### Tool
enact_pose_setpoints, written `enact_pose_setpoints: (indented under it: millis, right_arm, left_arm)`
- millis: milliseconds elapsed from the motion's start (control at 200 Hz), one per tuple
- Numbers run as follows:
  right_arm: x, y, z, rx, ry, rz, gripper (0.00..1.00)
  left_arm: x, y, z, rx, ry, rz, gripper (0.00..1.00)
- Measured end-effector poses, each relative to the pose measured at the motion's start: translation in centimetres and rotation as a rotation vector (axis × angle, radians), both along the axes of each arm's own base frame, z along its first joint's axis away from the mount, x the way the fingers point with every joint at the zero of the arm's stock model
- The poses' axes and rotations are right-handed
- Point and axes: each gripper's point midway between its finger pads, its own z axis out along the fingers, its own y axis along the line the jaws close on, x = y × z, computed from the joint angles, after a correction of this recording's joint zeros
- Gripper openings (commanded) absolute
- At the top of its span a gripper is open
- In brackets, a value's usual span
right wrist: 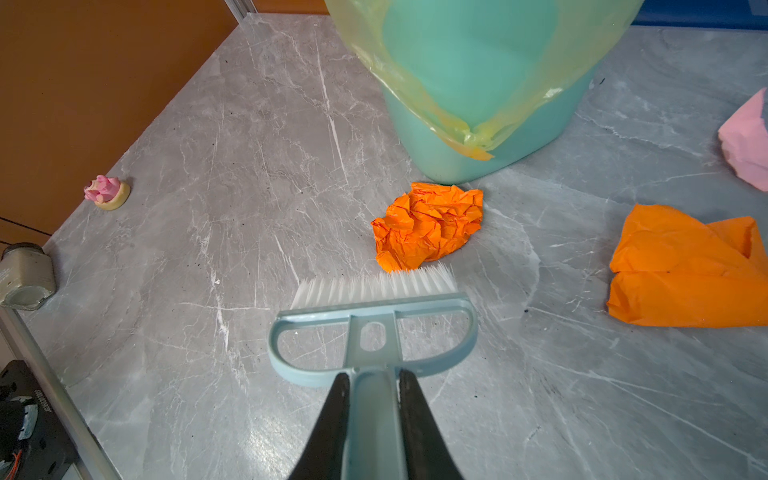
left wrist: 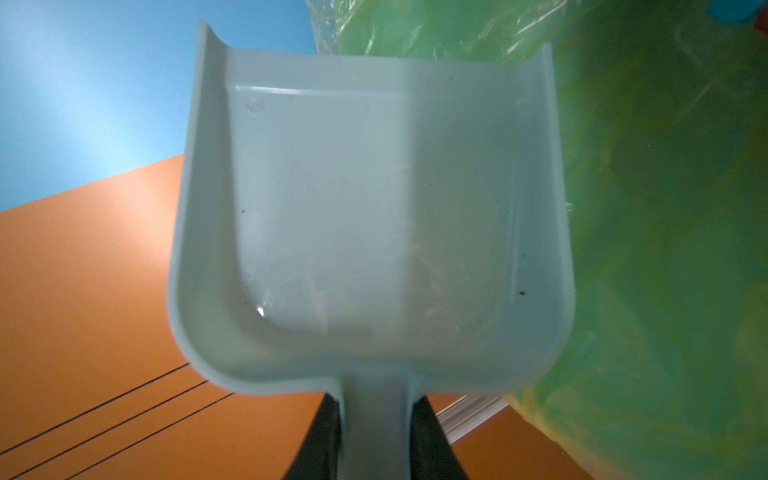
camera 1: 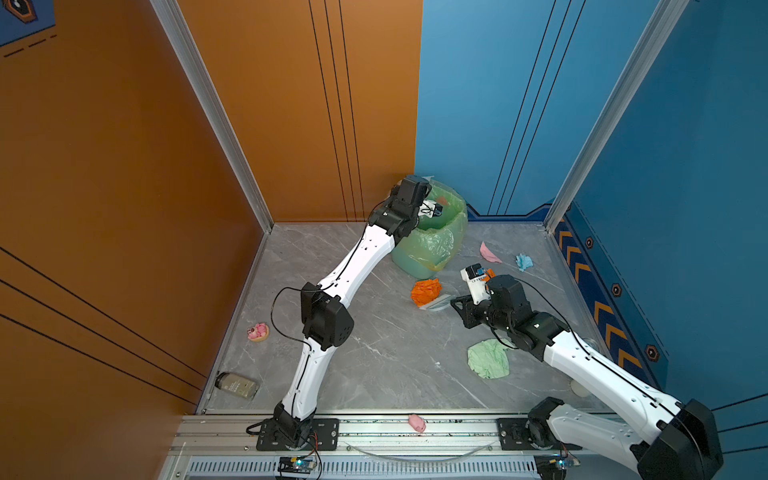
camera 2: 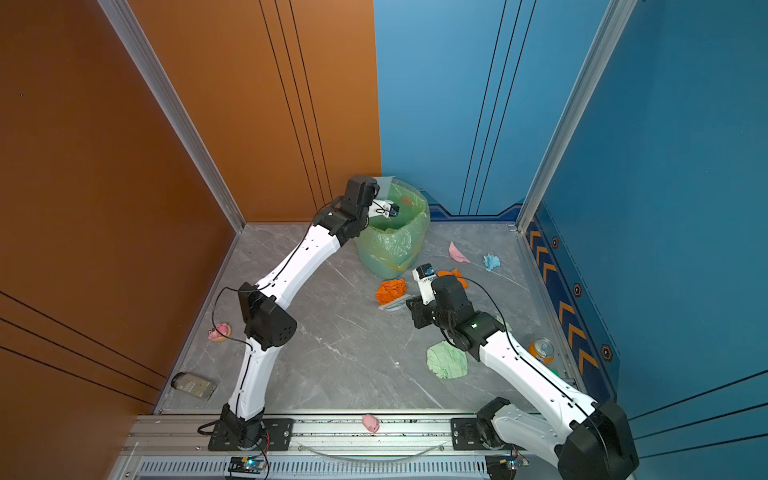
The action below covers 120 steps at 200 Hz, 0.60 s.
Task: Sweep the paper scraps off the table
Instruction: 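Tip the dustpan with the left gripper to drop the blue scraps into the bin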
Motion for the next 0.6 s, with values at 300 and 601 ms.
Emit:
enact_pose_setpoints:
  millis: [300,601]
  right_arm:
    - [0.0,0.0,0.0,0.000,0.000,0.001,0.00]
    - [0.2,0.6,0.6,0.014,-0.039,0.006,0.00]
  left_arm:
    - [0.2,-0.7,1.1,-0.023,-0.036,-0.028,0.00]
    - [-0.5,-0.8,3.6,-0.202,-0.080,-0.034,0.00]
